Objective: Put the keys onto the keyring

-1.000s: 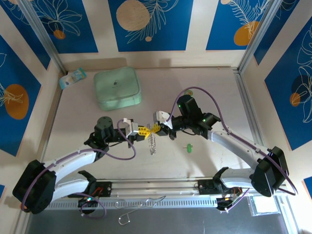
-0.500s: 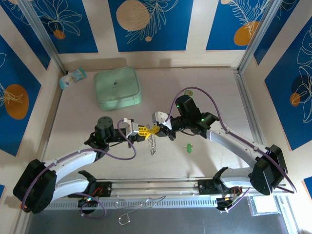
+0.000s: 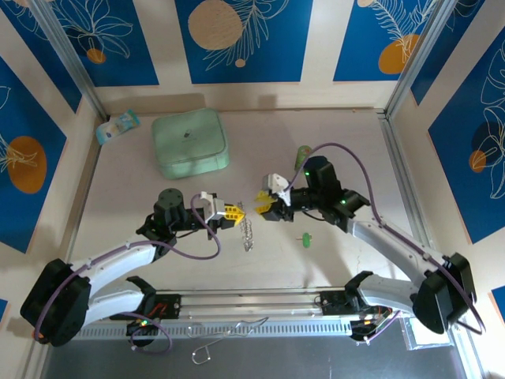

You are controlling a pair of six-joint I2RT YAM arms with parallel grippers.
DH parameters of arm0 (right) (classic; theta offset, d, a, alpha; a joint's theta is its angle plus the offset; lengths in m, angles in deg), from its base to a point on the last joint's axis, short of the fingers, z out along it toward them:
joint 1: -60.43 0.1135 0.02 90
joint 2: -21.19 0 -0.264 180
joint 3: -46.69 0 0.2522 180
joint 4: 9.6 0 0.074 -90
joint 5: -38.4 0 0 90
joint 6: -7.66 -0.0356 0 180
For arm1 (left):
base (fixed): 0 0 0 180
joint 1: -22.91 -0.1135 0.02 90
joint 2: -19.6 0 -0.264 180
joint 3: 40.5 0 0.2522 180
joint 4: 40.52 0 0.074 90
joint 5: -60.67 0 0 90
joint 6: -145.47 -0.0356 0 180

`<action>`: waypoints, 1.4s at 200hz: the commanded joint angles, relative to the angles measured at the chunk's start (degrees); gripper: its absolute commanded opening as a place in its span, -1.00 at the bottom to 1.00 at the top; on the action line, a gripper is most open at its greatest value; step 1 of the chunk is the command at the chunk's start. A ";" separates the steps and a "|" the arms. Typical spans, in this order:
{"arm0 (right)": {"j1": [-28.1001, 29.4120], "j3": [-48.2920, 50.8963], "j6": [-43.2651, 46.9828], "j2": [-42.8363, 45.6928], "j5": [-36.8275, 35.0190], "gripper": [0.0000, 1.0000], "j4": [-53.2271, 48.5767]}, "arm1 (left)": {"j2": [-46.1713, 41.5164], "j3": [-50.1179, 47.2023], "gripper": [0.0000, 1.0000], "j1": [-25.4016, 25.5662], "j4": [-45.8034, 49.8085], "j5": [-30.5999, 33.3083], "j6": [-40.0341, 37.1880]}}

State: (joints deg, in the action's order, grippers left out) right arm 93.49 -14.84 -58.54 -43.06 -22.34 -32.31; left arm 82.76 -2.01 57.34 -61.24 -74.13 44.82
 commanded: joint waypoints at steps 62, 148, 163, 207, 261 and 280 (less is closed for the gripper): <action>-1.59 4.96 -37.72 2.90 -23.69 -0.34 -3.36 | -0.78 5.82 -1.00 1.42 9.88 10.35 -2.34; -7.98 0.77 -52.88 -5.33 -26.84 -0.39 -23.63 | 1.97 14.63 -1.00 1.51 24.34 22.24 8.96; -8.43 1.17 -55.16 -6.08 -28.49 -0.36 -25.89 | 1.73 15.11 -1.00 1.58 25.22 22.69 9.50; -8.70 3.19 -59.55 -6.77 -33.62 -0.26 -32.87 | 1.70 14.15 -1.00 1.69 23.16 21.42 10.11; -9.84 4.23 -61.50 -11.97 -36.29 -0.19 -34.53 | 3.11 12.16 -1.00 2.56 16.44 18.66 9.37; -9.94 4.23 -62.20 -13.79 -37.00 -0.18 -34.81 | 3.34 12.26 -1.00 2.94 16.55 18.43 8.49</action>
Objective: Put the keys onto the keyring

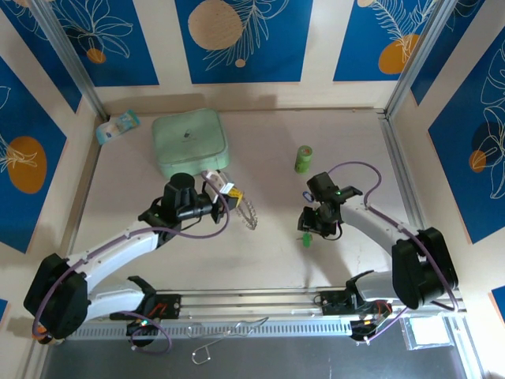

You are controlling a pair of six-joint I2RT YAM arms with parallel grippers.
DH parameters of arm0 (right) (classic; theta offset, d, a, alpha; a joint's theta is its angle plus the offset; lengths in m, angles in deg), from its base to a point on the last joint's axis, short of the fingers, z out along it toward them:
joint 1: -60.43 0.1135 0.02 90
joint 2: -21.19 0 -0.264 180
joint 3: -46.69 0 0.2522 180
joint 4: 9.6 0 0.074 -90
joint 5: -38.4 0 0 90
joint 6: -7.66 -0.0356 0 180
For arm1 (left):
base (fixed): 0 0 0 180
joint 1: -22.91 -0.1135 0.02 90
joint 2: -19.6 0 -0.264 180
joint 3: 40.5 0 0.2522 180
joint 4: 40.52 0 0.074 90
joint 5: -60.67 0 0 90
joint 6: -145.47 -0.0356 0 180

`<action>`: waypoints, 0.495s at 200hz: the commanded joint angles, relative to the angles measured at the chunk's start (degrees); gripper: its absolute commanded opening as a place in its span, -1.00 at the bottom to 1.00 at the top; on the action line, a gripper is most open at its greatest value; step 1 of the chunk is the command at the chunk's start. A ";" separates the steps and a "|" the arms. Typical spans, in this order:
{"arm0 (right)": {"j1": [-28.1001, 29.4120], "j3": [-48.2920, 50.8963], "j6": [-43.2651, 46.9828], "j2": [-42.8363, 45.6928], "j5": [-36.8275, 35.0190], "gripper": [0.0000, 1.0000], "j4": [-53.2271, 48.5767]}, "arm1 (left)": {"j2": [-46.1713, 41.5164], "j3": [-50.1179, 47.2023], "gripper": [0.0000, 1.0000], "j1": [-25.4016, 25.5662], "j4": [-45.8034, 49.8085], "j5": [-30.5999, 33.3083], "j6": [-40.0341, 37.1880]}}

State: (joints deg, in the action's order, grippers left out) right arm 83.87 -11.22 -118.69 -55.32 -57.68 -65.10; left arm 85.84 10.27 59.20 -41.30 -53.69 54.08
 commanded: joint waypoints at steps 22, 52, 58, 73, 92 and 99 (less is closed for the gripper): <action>-0.09 0.19 -2.79 -3.74 -2.59 -0.16 -2.04 | 0.60 -0.19 -1.00 1.47 -3.56 -2.05 -1.19; 1.05 -0.85 -3.28 -6.64 -3.98 -0.15 -2.27 | 0.98 0.16 -1.00 2.02 -2.95 -2.19 -2.06; 1.29 -1.10 -3.28 -7.29 -4.18 -0.15 -2.46 | 0.98 0.25 -1.00 2.11 -2.73 -2.12 -2.21; 2.16 -1.45 -3.33 -8.16 -4.46 -0.17 -2.17 | 0.99 0.19 -1.00 2.22 -2.68 -2.06 -2.31; 3.41 -2.18 -3.36 -8.95 -4.45 -0.26 -2.12 | 1.00 0.16 -1.00 2.45 -2.51 -1.94 -2.38; 3.77 -2.48 -3.37 -9.24 -4.58 -0.30 -2.19 | 0.89 0.16 -1.00 2.39 -2.42 -1.92 -2.38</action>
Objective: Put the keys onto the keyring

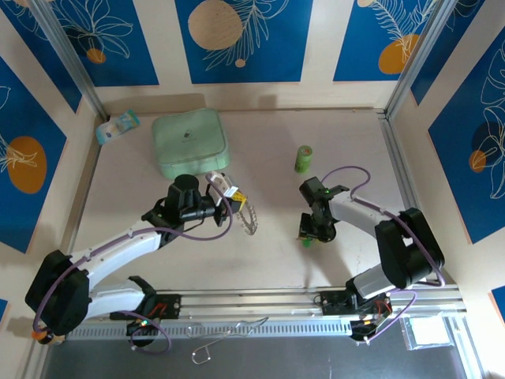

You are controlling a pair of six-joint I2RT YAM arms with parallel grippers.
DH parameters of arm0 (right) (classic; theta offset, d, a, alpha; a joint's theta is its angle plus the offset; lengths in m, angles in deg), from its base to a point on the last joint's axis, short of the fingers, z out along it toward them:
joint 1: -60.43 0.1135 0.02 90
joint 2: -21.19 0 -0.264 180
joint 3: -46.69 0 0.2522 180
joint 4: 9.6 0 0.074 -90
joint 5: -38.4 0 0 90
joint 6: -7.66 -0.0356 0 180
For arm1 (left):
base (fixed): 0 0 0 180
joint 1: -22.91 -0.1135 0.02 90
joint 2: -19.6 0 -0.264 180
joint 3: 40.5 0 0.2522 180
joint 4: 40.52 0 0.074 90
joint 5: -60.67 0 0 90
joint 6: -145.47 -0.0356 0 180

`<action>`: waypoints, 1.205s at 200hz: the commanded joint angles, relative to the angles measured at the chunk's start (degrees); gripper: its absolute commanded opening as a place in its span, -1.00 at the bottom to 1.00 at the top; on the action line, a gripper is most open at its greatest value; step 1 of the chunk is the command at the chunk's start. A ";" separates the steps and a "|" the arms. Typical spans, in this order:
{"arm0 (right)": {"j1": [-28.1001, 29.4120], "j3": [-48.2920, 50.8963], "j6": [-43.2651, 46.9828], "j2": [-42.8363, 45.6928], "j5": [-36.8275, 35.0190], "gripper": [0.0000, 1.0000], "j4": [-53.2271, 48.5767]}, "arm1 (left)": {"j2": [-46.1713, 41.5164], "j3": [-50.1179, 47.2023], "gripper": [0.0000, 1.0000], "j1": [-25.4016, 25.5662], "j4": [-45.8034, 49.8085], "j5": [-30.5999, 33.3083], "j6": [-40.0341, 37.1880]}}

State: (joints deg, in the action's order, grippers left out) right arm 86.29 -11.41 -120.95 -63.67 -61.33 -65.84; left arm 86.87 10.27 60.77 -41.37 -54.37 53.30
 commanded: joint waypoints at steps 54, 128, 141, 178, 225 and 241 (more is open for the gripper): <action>4.31 -4.50 -0.37 -1.30 -1.10 -0.63 -1.62 | -0.64 -0.40 -1.00 1.16 -2.48 -1.23 -2.13; 3.80 -5.83 3.31 -1.58 -6.03 -0.35 -5.74 | -2.00 -1.23 -1.00 1.33 -2.15 -0.92 -2.82; 3.75 -5.90 3.69 -2.29 -5.97 -0.35 -5.80 | -2.01 -1.33 -1.00 1.32 -2.31 -0.91 -2.77; 2.72 -6.76 5.70 -4.26 -4.93 -0.34 -4.90 | -2.45 -1.40 -1.00 1.32 -2.09 -1.07 -2.91; 1.04 -7.34 7.88 -5.66 -4.23 -0.36 -4.67 | -2.71 -1.49 -1.00 1.35 -1.90 -1.33 -3.09; 0.59 -7.43 8.07 -5.93 -4.98 -0.39 -4.89 | -2.49 -1.47 -1.00 1.38 -1.91 -1.39 -3.10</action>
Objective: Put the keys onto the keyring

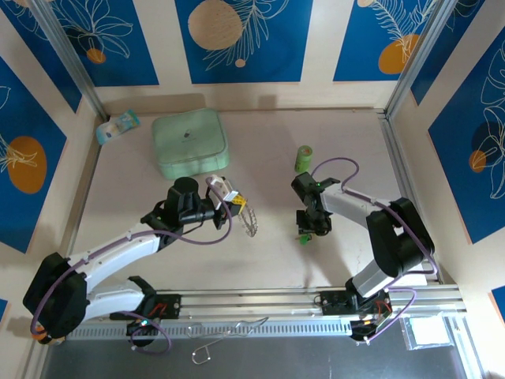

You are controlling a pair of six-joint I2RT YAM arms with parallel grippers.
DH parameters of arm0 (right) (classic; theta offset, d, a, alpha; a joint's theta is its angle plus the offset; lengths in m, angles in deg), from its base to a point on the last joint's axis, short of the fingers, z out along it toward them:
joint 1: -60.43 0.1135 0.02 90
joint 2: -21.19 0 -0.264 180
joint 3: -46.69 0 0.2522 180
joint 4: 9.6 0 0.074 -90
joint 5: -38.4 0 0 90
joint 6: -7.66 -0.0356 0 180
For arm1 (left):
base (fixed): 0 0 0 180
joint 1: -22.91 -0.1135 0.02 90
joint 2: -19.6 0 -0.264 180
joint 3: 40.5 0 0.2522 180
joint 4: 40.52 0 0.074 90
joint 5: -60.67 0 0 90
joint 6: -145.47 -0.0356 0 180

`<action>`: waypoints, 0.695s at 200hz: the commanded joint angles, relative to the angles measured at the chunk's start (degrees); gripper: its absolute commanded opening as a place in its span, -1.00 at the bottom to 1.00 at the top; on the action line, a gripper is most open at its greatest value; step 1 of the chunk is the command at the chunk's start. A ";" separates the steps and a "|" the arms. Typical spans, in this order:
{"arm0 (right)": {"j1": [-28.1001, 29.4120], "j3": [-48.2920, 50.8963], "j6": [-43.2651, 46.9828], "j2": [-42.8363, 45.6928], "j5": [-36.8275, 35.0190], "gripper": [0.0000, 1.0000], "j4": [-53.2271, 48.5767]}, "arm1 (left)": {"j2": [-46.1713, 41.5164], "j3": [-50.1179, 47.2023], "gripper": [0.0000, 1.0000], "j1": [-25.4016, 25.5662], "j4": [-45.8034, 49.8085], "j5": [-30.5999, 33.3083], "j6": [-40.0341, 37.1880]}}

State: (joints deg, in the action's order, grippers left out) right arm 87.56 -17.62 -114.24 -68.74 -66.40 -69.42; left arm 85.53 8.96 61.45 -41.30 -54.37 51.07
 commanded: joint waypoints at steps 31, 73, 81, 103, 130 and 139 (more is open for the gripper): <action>-0.77 -1.75 1.49 -0.61 -2.59 -0.53 -2.42 | -1.03 0.01 -1.00 0.70 -1.89 -1.47 -1.04; -0.68 -2.03 0.79 -0.14 -6.66 -0.68 -4.38 | -0.80 0.19 -1.00 0.74 -1.80 -1.39 -1.05; -0.83 -1.98 0.60 -0.01 -6.69 -0.70 -4.57 | -0.83 0.15 -1.00 0.83 -1.88 -1.46 -1.12; -1.16 -1.46 0.69 0.10 -4.66 -0.71 -3.74 | -0.62 0.19 -1.00 0.83 -1.89 -1.51 -1.22; -1.47 -0.86 0.74 0.02 -1.24 -0.72 -2.20 | -0.72 0.32 -1.00 0.92 -1.56 -1.51 -1.31; -1.56 -0.78 0.70 0.10 -0.81 -0.73 -2.02 | -0.80 0.16 -1.00 0.92 -1.45 -1.46 -1.31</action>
State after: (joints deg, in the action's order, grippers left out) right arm 86.36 -18.45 -112.99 -69.04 -70.05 -71.59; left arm 85.56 8.96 61.47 -41.30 -54.37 50.85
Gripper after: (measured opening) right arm 0.141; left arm 0.056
